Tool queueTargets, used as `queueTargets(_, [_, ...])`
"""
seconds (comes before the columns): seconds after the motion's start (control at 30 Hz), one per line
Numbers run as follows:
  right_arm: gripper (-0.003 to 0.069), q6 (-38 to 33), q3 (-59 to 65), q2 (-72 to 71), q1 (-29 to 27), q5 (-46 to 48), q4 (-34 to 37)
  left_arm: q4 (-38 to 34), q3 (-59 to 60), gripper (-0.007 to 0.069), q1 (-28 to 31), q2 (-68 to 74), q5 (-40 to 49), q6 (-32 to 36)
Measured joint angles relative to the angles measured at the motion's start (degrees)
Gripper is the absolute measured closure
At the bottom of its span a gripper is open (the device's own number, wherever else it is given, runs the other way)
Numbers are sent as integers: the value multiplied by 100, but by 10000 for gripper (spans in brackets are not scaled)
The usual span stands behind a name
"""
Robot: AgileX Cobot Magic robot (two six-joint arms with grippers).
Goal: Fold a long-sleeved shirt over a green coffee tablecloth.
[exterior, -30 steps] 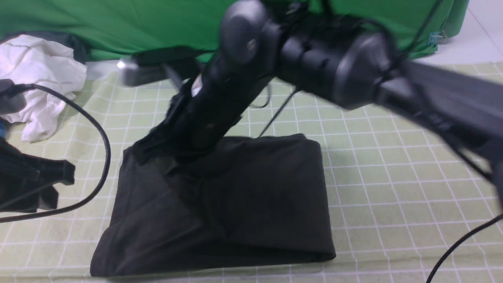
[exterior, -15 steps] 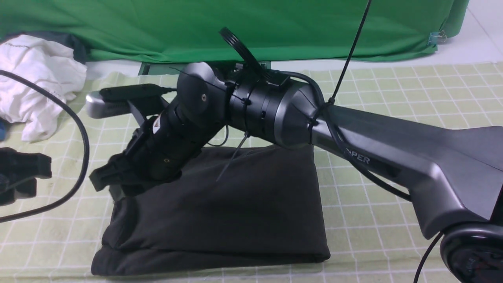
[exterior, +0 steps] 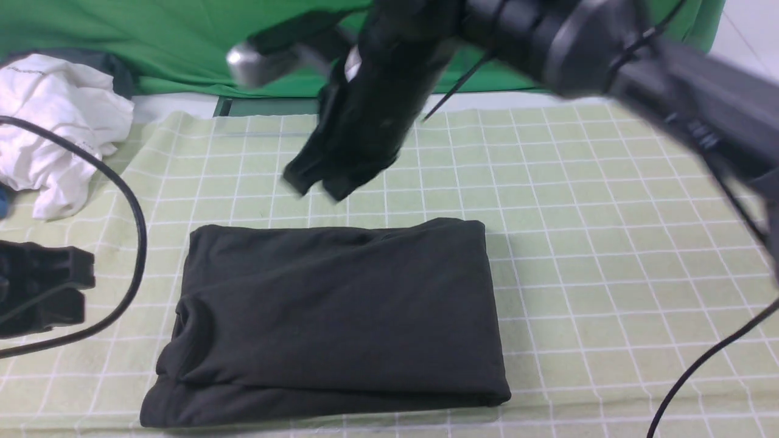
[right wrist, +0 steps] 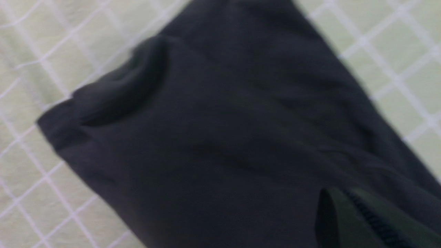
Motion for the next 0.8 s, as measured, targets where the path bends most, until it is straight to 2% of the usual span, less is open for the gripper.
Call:
queueTargets(0.13, [657, -52, 664, -732, -395, 6, -86, -444, 0, 445, 0, 0, 53, 571])
queueTargets(0.3, [657, -71, 1715, -1822, -807, 13, -281, -612, 0, 445, 0, 0, 83, 796])
queueTargets(0.33, [657, -84, 2291, -2503, -1011, -16, -358, -630, 0, 445, 0, 0, 83, 814])
queueTargets(0.43, [657, -95, 3080, -3254, -1245, -280, -431, -662, 0, 445, 0, 0, 83, 831])
queueTargets(0.47, [657, -95, 3779, -4011, -1416, -631, -491, -721, 0, 445, 0, 0, 83, 858])
queueTargets(0.53, [657, -95, 4349, -4627, -1527, -1041, -529, -779, 0, 445, 0, 0, 83, 918])
queueTargets(0.57, [657, -95, 5022, -5319, -1620, -1590, -578, -835, 0, 445, 0, 0, 83, 996])
queueTargets(0.77, [657, -95, 7033, -7502, -1685, -3532, -611, -919, 0, 461, 0, 0, 41, 1093])
queueTargets(0.8, [657, -95, 7678, -8246, -1685, -4329, -611, -922, 0, 493, 0, 0, -15, 1099])
